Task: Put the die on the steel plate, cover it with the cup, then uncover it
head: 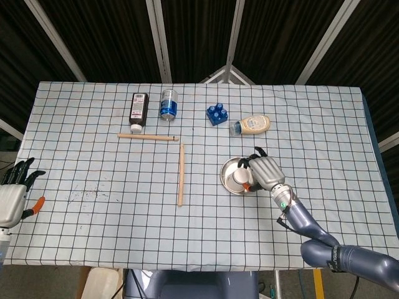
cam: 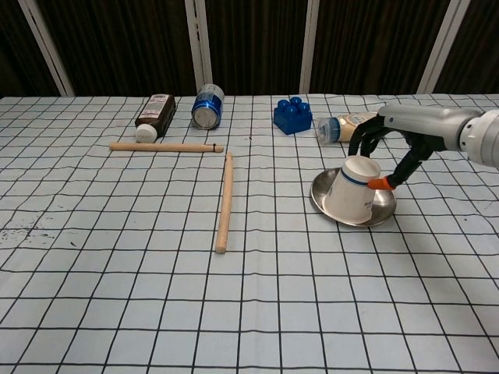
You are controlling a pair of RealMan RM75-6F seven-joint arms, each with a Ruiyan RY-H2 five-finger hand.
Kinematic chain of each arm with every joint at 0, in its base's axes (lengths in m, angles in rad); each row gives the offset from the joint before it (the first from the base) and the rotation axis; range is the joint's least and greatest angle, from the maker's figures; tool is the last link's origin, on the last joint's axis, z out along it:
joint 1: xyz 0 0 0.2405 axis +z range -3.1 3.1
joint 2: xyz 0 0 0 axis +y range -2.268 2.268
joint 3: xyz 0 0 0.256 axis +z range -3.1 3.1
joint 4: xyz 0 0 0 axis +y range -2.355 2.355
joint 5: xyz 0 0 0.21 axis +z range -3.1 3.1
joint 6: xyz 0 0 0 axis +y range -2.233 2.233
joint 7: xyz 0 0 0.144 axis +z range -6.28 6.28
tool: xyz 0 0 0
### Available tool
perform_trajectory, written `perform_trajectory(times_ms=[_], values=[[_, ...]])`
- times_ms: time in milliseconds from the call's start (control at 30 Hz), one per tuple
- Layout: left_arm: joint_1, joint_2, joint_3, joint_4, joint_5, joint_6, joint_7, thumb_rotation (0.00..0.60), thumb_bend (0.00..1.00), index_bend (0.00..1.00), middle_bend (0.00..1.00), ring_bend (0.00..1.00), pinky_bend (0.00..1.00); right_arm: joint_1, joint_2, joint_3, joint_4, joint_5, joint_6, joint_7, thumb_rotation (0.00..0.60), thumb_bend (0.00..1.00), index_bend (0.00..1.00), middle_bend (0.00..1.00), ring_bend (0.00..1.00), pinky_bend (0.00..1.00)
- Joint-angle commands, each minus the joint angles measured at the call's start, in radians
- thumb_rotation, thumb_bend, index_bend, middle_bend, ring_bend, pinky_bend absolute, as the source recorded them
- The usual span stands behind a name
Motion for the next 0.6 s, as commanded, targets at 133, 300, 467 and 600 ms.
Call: perform_trajectory(times_ms=[133, 300, 467, 600], values=[[0.0, 0.001, -0.001, 0.002, -0.002, 0.0, -0.004, 0.6, 0.47, 0.23, 0.0, 0.0, 0.1, 0.031, -0.031, 0.019, 0.058, 0.026, -0.038, -0.001, 0.6, 0.39, 0.51, 0.45, 0.27, 0.0], [-0.002, -0.001, -0.002, 0.005, -0.005, -0.007, -0.001, 0.6, 0.47, 0.23, 0.0, 0.0, 0.1, 0.039, -0.039, 0.029, 0.096, 0.037, -0.048, 0.012, 0.6, 0.39, 0.51, 0.45, 0.27, 0.0], [-0.003, -0.003, -0.001, 0.005, -0.006, -0.007, 0.004, 0.6, 0.47, 0.23, 0.0, 0.0, 0.1, 0.036, -0.032, 0.032, 0.118, 0.034, -0.044, 0.021, 0.6, 0.39, 0.51, 0.45, 0.27, 0.0], [-0.002, -0.004, -0.001, 0.004, -0.008, -0.006, 0.009, 0.6, 0.47, 0.24, 0.0, 0.0, 0.1, 0.025, -0.014, 0.025, 0.122, 0.033, -0.043, 0.028, 0.6, 0.39, 0.51, 0.45, 0.27, 0.0]])
